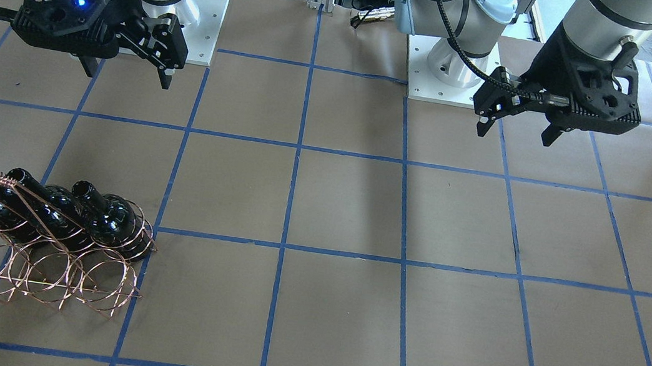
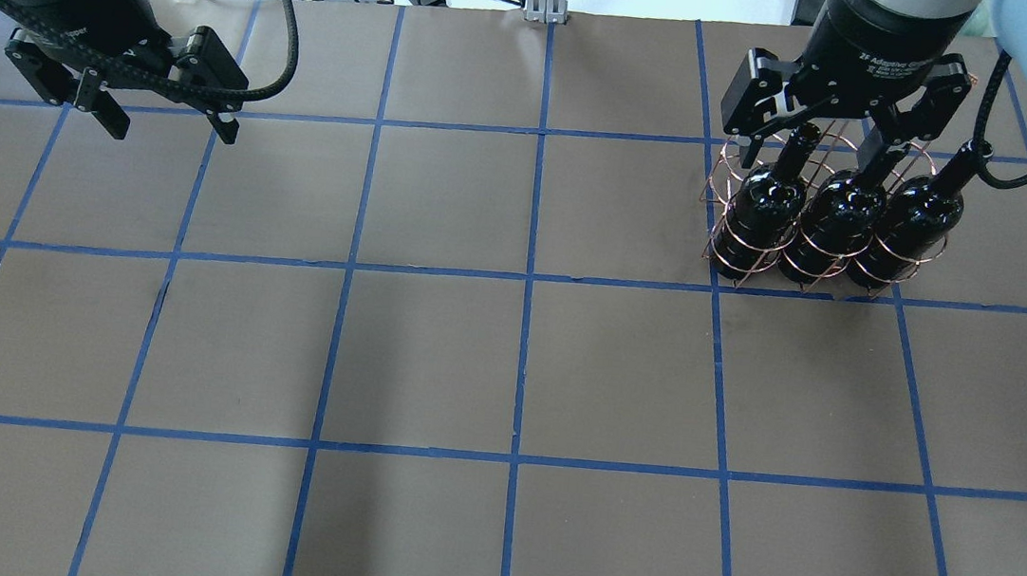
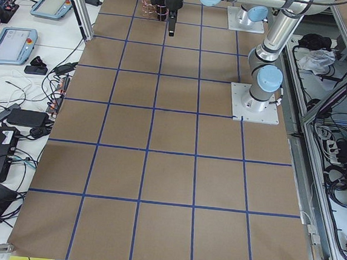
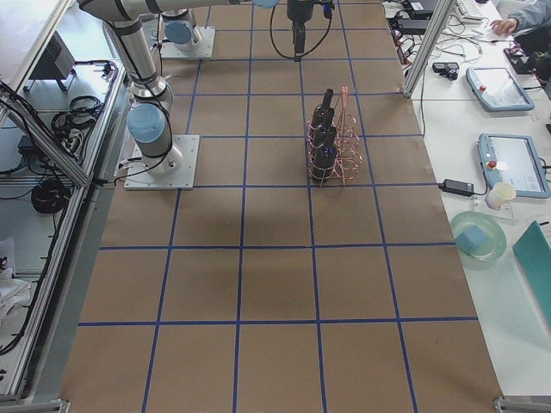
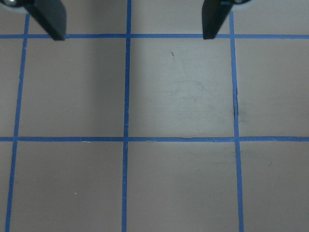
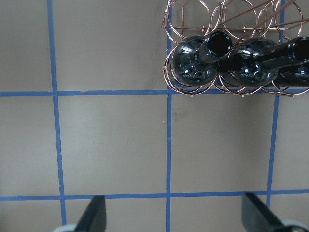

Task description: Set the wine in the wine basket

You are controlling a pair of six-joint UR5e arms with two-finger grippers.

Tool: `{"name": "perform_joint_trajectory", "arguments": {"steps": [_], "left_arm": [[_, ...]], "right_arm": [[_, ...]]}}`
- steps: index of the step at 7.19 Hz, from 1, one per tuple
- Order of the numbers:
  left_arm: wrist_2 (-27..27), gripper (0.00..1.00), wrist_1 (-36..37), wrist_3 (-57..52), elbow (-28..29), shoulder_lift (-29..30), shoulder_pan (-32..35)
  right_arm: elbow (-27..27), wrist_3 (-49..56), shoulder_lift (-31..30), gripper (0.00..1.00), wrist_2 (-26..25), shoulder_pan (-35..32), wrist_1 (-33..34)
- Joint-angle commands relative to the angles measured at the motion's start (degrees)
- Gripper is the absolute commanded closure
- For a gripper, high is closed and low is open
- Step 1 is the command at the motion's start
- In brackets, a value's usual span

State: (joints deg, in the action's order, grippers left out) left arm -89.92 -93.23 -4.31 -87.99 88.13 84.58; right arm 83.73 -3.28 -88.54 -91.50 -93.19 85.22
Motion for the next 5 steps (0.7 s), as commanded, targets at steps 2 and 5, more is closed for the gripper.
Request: {"name": "perform_joint_trajectory", "arguments": {"steps": [2, 5], "left_arm": [[0.0, 0.00, 0.0, 0.0, 0.0, 0.0, 0.0], [0.0, 0.00, 0.0, 0.0, 0.0, 0.0, 0.0]], "right_arm": [[0.6, -0.3, -1.8, 0.02, -0.1, 0.1, 0.0], [1.0, -0.3, -1.8, 0.03, -0.1, 1.0, 0.3]]}}
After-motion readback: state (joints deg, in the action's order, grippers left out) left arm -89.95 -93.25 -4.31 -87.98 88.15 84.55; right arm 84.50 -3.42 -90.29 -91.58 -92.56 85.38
